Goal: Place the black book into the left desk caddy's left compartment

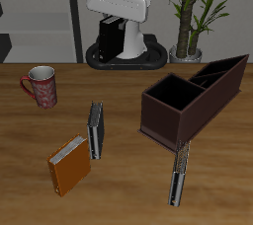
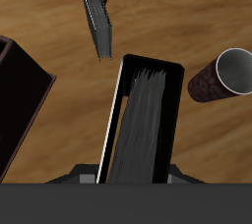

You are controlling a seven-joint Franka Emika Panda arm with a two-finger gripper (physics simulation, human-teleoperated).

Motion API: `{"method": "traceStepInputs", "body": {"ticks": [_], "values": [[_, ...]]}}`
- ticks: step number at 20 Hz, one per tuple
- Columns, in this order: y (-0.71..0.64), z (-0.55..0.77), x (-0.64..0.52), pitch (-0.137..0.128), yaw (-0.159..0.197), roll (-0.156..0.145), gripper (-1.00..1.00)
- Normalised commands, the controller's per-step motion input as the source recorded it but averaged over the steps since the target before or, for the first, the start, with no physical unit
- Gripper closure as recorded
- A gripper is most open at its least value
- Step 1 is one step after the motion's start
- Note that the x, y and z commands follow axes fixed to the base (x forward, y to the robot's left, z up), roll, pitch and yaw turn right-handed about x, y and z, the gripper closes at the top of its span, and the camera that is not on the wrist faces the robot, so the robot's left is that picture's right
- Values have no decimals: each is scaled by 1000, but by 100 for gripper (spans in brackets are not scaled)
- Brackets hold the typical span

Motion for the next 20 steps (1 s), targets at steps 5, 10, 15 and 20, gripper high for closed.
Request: {"method": "traceStepInputs", "body": {"ticks": [5, 10, 15, 20], "values": [[229, -40, -269, -5, -65, -33, 100], [202, -93, -200, 15, 0, -52, 100], [161, -79, -160, 20, -10, -6, 100], [310, -133, -274, 16, 12, 2, 100]]}}
